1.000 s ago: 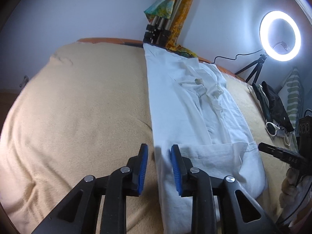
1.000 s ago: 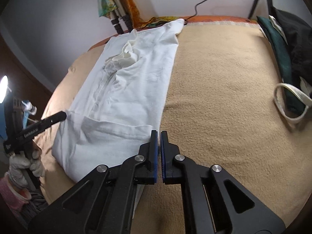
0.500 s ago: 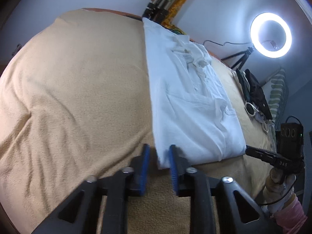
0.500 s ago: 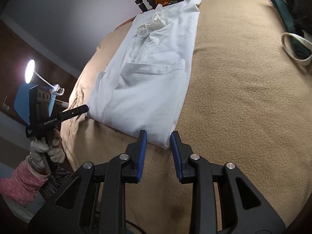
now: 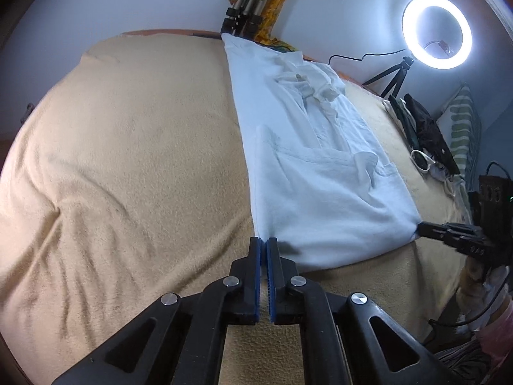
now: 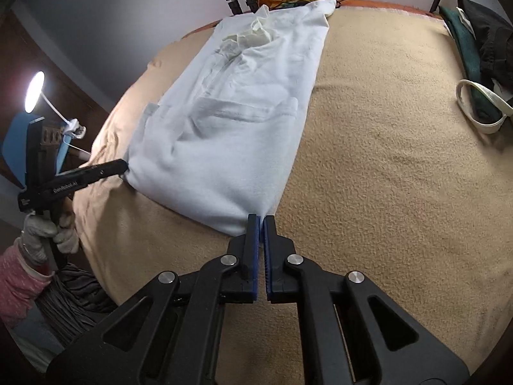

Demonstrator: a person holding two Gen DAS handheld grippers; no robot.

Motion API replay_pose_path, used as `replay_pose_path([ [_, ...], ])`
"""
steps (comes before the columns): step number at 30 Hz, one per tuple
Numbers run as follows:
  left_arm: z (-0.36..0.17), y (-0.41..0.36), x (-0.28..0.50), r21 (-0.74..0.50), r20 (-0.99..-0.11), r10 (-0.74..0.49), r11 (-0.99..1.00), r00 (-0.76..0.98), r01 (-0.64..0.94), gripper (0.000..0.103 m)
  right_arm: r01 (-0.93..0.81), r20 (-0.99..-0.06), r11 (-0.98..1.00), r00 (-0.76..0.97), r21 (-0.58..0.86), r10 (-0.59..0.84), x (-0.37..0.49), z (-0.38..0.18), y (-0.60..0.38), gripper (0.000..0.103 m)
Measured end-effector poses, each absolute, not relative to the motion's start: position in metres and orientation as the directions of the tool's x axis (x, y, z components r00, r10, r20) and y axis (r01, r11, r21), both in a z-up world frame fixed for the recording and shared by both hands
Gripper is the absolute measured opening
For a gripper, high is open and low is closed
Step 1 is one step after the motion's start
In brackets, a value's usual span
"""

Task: Fold small clothes
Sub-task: 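Open both tools and move them to the collar end of the T-shirt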

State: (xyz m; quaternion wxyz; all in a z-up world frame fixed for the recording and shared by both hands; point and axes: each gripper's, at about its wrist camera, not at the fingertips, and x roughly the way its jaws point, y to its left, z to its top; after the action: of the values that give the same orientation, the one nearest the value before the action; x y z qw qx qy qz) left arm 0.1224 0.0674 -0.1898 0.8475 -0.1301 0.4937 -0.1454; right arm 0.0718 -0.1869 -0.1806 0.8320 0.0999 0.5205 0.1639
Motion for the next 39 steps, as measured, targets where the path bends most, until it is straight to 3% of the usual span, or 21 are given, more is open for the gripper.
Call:
replay_pose_path([
  [3,-0.181,0.075,0.125,-0.339,-0.792,-0.343,0.935,0.505,0.103,0.002,-0.139,-0.833,0.947,0.45,0.291,0.322,0.071,-0.17,-0.196,0.005],
  [5,-0.169,0.079,0.131,-0.34,-0.777,-0.34,0.935,0.53,0.101,0.01,-0.132,-0.816,0.943,0.474,0.307,0.332,0.071,-0.163,-0.203,0.005],
  [6,-0.164,0.08,0.134,-0.335,-0.768,-0.336,0.936,0.545,0.104,0.019,-0.129,-0.804,0.939,0.487,0.32,0.341,0.073,-0.159,-0.207,0.008],
  [7,-0.157,0.081,0.139,-0.332,-0.758,-0.333,0.937,0.561,0.108,0.024,-0.127,-0.797,0.938,0.499,0.321,0.34,0.074,-0.154,-0.209,0.015],
  [10,-0.14,0.085,0.158,-0.338,-0.726,-0.333,0.935,0.602,0.11,0.025,-0.121,-0.773,0.945,0.549,0.304,0.319,0.081,-0.141,-0.213,0.035],
  [19,-0.129,0.104,0.23,-0.344,-0.715,-0.303,0.937,0.63,0.061,0.036,-0.116,-0.752,0.961,0.602,0.25,0.268,0.13,-0.128,-0.22,0.036],
  [25,-0.143,0.117,0.282,-0.408,-0.708,-0.316,0.913,0.632,-0.001,0.043,-0.088,-0.734,0.928,0.587,0.363,0.343,0.191,-0.132,-0.241,0.036],
  [39,-0.184,0.093,0.388,-0.418,-0.716,-0.352,0.908,0.602,0.033,0.046,-0.04,-0.739,0.917,0.578,0.398,0.346,0.336,-0.168,-0.263,0.036],
])
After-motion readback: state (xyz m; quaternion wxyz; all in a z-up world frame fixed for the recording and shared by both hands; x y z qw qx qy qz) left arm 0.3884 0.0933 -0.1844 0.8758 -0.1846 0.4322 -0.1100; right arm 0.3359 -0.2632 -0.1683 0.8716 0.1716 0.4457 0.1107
